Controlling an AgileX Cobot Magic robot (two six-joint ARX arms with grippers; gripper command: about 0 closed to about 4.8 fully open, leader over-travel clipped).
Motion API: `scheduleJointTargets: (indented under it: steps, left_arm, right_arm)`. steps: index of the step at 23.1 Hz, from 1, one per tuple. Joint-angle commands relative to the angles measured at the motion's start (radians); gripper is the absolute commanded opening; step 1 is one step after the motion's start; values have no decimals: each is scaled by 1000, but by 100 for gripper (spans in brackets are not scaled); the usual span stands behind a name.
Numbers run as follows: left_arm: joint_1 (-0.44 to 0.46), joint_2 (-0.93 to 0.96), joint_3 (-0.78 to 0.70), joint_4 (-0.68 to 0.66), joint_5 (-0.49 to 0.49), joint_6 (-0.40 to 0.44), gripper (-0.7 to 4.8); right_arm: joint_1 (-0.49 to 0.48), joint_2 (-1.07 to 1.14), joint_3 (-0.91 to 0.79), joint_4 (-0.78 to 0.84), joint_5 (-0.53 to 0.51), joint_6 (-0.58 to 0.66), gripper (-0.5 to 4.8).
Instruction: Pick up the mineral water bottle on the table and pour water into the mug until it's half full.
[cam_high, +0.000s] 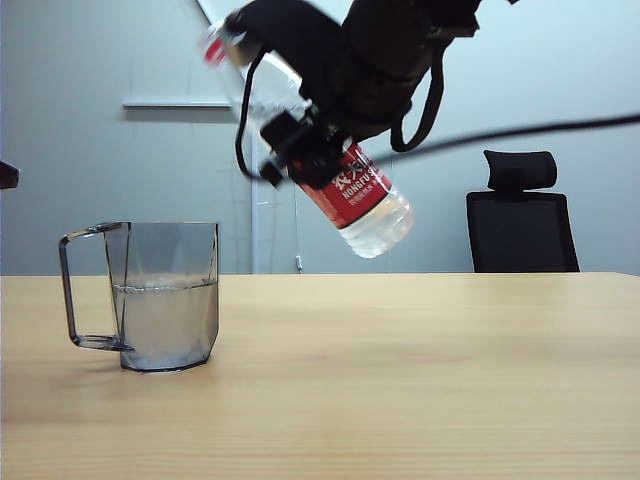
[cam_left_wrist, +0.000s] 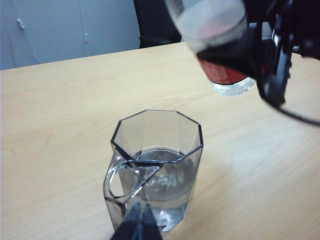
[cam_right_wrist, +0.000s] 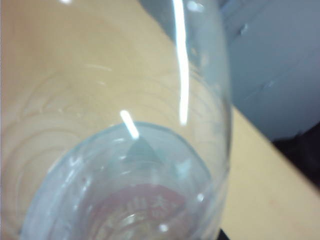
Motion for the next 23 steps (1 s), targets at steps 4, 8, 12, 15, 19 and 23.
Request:
scheduleJointTargets:
  steps: [4, 8, 12, 15, 19, 23]
  left_arm:
    - [-1, 2, 3, 6, 4, -3, -2]
    - [-1, 2, 3, 6, 4, -3, -2]
    - [-1, 2, 3, 7, 4, -3, -2]
    - [-1, 2, 3, 6, 4, -3, -2]
    - [-1, 2, 3, 6, 4, -3, -2]
    - [-1, 2, 3, 7, 4, -3, -2]
  right_arm:
    - [-31, -81, -3, -45, -100, 398, 274]
    - [-36, -149, -76, -6, -112, 406, 273]
    - [-67, -240, -191, 5, -124, 462, 273]
    - [-88, -314, -287, 12, -134, 499, 274]
    - [-126, -413, -467, 140, -175, 580, 273]
    - [-161, -416, -580, 298, -177, 609, 273]
